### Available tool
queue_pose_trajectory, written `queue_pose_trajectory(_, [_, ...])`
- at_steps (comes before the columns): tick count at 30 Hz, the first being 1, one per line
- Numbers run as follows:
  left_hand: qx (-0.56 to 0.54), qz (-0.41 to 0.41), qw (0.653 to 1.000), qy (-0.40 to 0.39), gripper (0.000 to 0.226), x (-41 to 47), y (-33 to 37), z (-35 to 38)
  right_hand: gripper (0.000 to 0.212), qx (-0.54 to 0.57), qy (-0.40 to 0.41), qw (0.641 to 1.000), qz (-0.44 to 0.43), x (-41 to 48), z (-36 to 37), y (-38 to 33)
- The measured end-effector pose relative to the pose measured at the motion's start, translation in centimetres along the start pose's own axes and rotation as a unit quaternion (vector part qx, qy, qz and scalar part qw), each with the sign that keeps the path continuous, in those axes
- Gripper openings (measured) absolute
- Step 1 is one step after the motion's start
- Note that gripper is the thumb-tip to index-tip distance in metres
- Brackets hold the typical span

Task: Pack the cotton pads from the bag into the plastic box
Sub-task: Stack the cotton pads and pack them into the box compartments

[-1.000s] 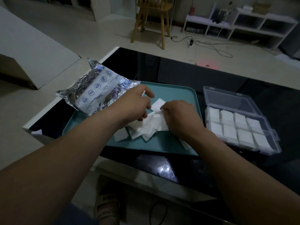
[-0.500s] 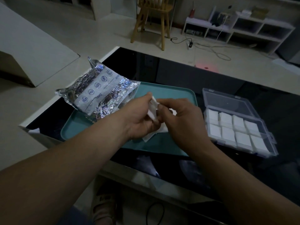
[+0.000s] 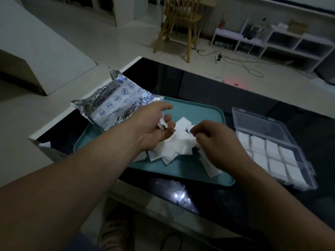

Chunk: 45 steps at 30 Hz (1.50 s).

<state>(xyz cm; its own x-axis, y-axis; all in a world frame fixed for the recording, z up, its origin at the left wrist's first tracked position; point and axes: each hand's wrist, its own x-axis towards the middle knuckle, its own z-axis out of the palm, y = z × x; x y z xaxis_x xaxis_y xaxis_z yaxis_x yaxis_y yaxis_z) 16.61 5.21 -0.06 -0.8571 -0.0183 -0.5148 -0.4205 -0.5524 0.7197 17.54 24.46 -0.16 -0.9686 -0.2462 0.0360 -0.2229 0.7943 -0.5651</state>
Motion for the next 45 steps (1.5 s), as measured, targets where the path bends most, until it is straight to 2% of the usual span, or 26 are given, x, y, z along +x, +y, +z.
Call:
queue_pose_trajectory(2, [0.003, 0.002, 1.000, 0.012, 0.027, 0.1, 0.2, -0.1, 0.017, -0.042, -0.035, 0.998, -0.013, -0.3, 1.3, -0.4])
queue_pose_trajectory(6, [-0.003, 0.012, 1.000, 0.017, 0.015, 0.1, 0.8, -0.1, 0.046, -0.114, -0.052, 0.992, -0.022, -0.8, 3.7, -1.6])
queue_pose_trajectory(8, [-0.007, 0.012, 1.000, 0.019, 0.011, 0.1, 0.8, -0.1, 0.046, -0.137, -0.053, 0.989, -0.021, -0.8, 4.4, -1.8])
queue_pose_trajectory(14, [0.023, 0.012, 0.999, 0.027, 0.008, 0.1, 0.5, 0.1, 0.003, -0.079, -0.067, 0.995, 0.005, -0.3, 4.0, -1.5])
queue_pose_trajectory(20, [0.049, 0.037, 0.998, 0.033, 0.019, 0.2, -0.1, 0.3, 0.017, 0.054, -0.013, 0.994, 0.092, 0.2, 0.3, -0.7])
queue_pose_trajectory(25, [0.097, 0.050, 0.994, 0.024, 0.006, -0.1, -1.5, 1.1, 0.013, 0.176, 0.015, 0.972, 0.156, 0.3, -1.1, 0.1])
queue_pose_trajectory(27, [0.116, 0.058, 0.991, 0.022, 0.010, 0.0, -2.2, 1.3, 0.011, 0.172, 0.051, 0.972, 0.150, 0.2, -1.0, 0.3])
queue_pose_trajectory(31, [0.114, 0.061, 0.991, -0.028, 0.012, -0.6, -3.3, 2.3, 0.009, 0.046, 0.141, 0.988, 0.048, -0.6, -0.1, -0.5])
queue_pose_trajectory(34, [0.099, 0.061, 0.991, -0.065, 0.032, -0.9, -3.8, 2.9, 0.013, 0.033, 0.125, 0.992, 0.000, -1.3, 0.7, -1.5])
queue_pose_trajectory(37, [0.083, 0.058, 0.993, -0.066, 0.021, -1.2, -3.7, 3.1, 0.013, 0.062, 0.096, 0.993, -0.005, -1.4, 0.9, -1.8])
queue_pose_trajectory(41, [0.073, 0.039, 0.996, -0.038, 0.032, -1.1, -3.5, 2.7, 0.014, 0.188, 0.025, 0.981, 0.031, -1.3, 0.2, -1.4])
queue_pose_trajectory(45, [0.054, 0.026, 0.997, -0.053, 0.036, -1.2, -3.2, 2.6, 0.013, 0.288, 0.058, 0.951, 0.099, -0.8, -0.7, -0.5])
